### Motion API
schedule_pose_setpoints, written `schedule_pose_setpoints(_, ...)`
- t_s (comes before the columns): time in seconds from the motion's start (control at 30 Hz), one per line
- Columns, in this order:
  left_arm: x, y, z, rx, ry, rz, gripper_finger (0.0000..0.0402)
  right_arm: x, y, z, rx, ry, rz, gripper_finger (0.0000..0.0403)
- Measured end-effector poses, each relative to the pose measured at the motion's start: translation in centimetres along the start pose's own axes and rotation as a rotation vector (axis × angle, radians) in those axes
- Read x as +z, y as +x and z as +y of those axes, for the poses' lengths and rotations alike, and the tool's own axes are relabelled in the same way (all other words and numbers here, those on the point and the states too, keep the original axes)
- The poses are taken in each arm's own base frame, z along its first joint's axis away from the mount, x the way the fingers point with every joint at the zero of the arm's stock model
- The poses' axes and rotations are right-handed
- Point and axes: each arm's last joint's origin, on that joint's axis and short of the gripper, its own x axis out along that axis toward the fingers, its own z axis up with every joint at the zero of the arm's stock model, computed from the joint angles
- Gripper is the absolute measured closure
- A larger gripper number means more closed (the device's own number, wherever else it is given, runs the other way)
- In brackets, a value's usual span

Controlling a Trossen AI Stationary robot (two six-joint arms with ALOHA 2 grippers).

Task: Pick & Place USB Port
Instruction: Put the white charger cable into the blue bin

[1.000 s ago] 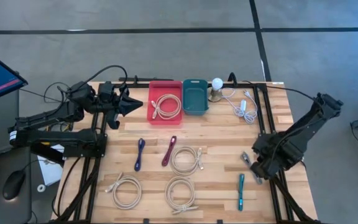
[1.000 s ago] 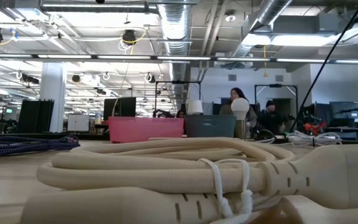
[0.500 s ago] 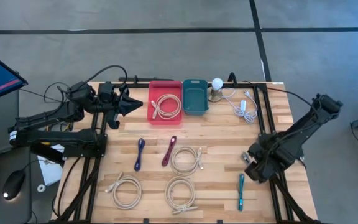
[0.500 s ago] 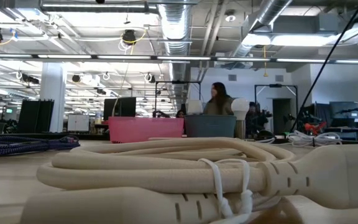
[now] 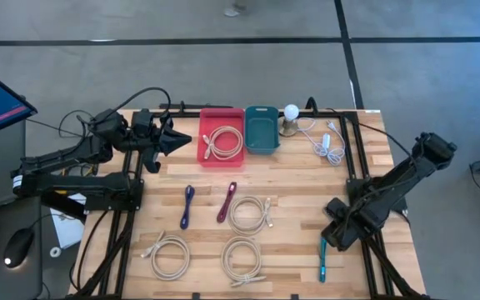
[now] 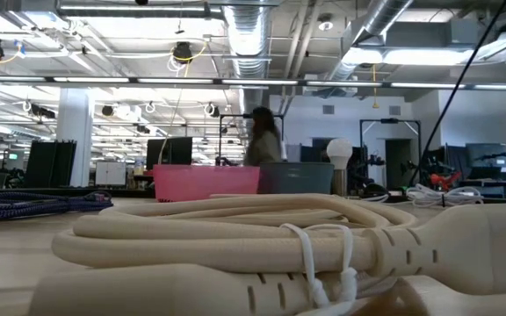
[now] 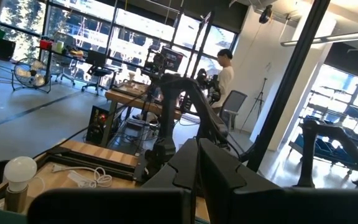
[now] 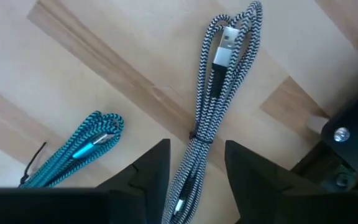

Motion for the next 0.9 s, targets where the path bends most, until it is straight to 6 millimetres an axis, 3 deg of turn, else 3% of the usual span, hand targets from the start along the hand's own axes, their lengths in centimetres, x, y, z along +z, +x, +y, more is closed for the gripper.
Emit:
schedule_pose_setpoints(0.57,0.0,0.0,0.0,0.0,0.0,0.001,0.0386,-0.5,2.9,1.7,-0.12,0.008,0.069,0.0282)
schedule_pose_setpoints(0.9,0.0,0.0,0.0,0.0,0.0,0.0,0.0386,-0.7,4.4,2.6,-0.158,0.004,0.088,0.0328)
